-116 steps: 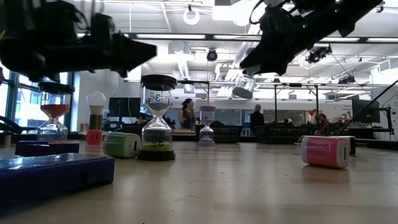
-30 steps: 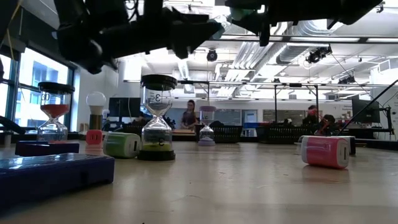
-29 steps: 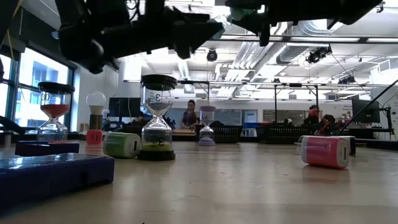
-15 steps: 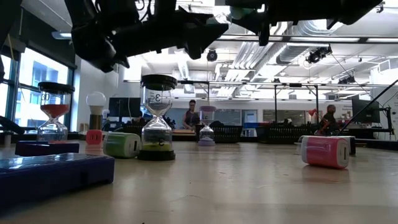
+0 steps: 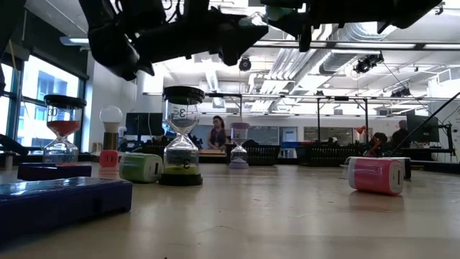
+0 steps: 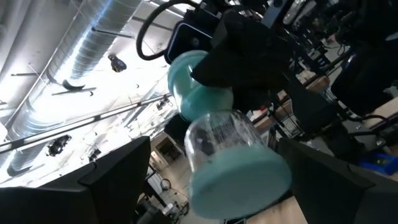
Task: Pick & Place Office items
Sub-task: Put the light green hourglass into the left black bin
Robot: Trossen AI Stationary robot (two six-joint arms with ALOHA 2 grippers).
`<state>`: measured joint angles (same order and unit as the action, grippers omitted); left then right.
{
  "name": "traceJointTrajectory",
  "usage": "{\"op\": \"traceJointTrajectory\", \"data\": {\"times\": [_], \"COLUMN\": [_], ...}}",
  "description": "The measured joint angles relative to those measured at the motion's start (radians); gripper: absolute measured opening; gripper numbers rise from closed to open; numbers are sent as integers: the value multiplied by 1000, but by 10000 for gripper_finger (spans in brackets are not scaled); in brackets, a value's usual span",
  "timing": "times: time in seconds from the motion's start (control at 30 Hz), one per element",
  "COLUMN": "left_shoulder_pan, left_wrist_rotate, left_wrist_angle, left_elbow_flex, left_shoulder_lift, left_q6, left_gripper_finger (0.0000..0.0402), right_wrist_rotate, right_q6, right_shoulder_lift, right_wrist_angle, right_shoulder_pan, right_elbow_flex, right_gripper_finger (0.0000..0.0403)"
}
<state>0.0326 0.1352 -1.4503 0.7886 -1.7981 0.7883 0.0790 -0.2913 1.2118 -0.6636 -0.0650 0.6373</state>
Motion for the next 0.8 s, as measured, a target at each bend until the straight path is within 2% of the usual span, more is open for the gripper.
{"op": "traceJointTrajectory", "data": {"times": [0.13,0.33,0.47,0.6,0.8], "left_shoulder_pan": [-1,-3,-4,-3,-6], "left_wrist_rotate": [4,58,58,63,64], "left_wrist_angle": [7,10,11,5,6], "left_elbow_flex": [11,20,20,20,20], "left_shoulder_lift": [0,0,0,0,0], "left_q6": [3,4,-3,-8,-10], "left_gripper_finger": [346,333,299,257,193], "right_wrist_rotate": [0,-2,-1,-2,-4], "right_q6": [0,0,0,0,0], "right_shoulder_lift": [0,0,0,0,0], "right_wrist_angle": [0,0,-1,11,18], "right_shoulder_pan": [0,0,-1,-1,0], "right_elbow_flex": [0,0,1,1,1], "right_gripper_finger": [174,159,160,181,166]}}
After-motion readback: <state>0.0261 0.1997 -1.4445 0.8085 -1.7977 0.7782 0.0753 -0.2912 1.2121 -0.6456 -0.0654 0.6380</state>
